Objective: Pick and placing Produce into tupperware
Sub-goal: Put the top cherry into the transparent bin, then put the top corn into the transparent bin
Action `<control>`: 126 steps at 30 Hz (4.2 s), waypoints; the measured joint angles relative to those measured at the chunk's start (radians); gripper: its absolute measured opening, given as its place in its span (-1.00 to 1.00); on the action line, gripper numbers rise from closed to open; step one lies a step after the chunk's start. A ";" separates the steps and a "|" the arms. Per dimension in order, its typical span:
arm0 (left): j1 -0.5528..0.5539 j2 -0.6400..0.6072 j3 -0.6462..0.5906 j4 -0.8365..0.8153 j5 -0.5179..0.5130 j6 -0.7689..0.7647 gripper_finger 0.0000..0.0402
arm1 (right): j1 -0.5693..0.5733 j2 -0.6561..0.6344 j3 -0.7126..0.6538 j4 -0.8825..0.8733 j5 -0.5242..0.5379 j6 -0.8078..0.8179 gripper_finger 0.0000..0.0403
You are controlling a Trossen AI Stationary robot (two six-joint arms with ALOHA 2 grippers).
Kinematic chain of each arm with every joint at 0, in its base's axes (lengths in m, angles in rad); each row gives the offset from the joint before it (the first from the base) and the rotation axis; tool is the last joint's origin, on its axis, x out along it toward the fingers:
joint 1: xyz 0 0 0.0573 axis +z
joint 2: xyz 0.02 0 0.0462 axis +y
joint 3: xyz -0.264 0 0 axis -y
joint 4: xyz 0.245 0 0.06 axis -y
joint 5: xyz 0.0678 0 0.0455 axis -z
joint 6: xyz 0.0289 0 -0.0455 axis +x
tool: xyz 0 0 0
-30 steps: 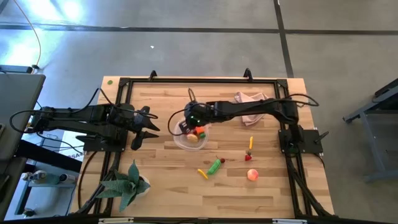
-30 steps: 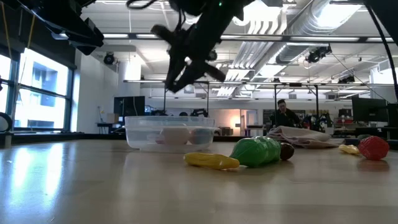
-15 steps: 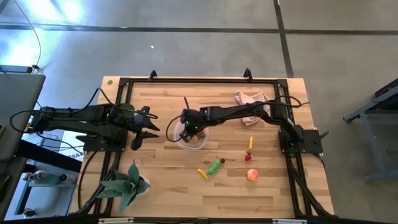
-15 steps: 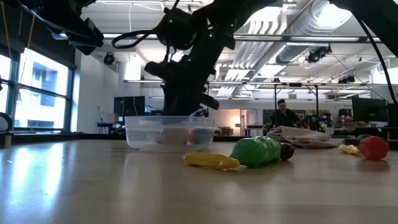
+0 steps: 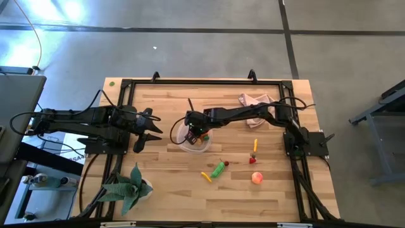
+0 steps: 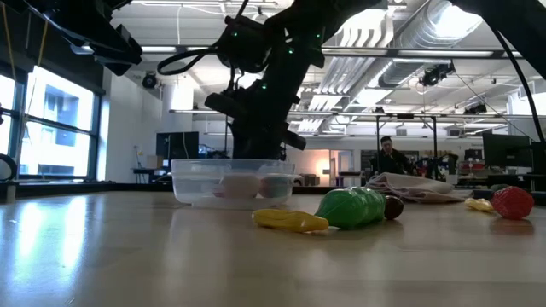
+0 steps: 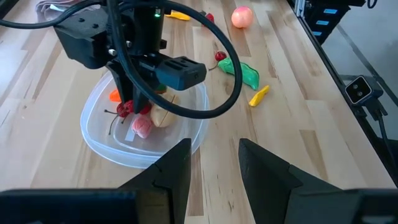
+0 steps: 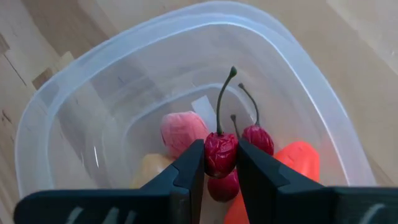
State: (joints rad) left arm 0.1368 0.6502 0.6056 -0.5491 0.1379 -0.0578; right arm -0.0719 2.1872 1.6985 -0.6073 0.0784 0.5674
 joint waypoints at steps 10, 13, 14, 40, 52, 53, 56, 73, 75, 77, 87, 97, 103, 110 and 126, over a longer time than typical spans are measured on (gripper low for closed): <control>0.000 0.000 0.000 0.000 0.000 0.000 -0.39 | 0.000 0.000 0.000 -0.003 -0.005 -0.011 -0.64; 0.000 0.000 0.000 0.000 0.000 0.000 -0.39 | 0.000 0.000 0.000 -0.003 -0.009 -0.018 -0.64; 0.000 0.000 0.000 0.000 0.000 0.000 -0.39 | 0.000 0.000 0.000 -0.003 -0.009 -0.019 -0.63; 0.000 0.000 0.000 0.000 0.000 0.000 -0.39 | 0.019 0.000 0.152 -0.223 0.047 0.056 -0.33; 0.000 0.000 0.000 0.000 0.000 0.000 -0.39 | 0.150 -0.001 0.413 -0.972 0.395 0.612 -0.33; 0.000 0.000 0.000 0.000 0.000 0.000 -0.39 | 0.158 -0.011 0.404 -0.962 0.387 0.608 -0.33; 0.000 0.000 0.000 0.000 0.000 0.000 -0.39 | 0.175 -0.042 0.383 -0.955 0.370 0.636 -0.33; 0.000 0.000 0.000 0.000 0.000 0.000 -0.39 | 0.292 -0.606 -0.373 -0.770 0.240 1.203 -0.33; 0.000 0.000 0.000 0.000 0.000 0.000 -0.39 | 0.304 -0.675 -0.461 -0.673 0.170 1.265 -0.33; 0.000 0.000 0.000 0.000 0.000 0.000 -0.39 | 0.315 -0.728 -0.540 -0.584 0.119 1.316 -0.33; 0.000 0.000 0.000 0.000 0.000 0.000 -0.39 | 0.305 -0.785 -0.748 -0.482 -0.075 1.399 -0.33; 0.000 0.000 0.000 0.000 0.000 0.000 -0.39 | 0.224 -0.784 -0.880 -0.312 -0.088 1.339 -0.22; 0.000 0.000 0.000 0.000 0.000 0.000 -0.39 | 0.183 -0.784 -0.936 -0.273 -0.087 1.339 -0.04; 0.000 0.000 0.000 0.000 0.000 0.000 -0.39 | 0.161 -0.784 -0.998 -0.180 -0.038 1.344 -0.04; 0.000 0.000 0.000 0.000 0.000 0.000 -0.39 | 0.145 -0.690 -1.008 -0.124 -0.014 1.327 -0.15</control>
State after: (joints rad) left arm 0.1368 0.6502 0.6060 -0.5491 0.1379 -0.0578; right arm 0.0736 1.4975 0.6908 -0.7309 0.0646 1.8947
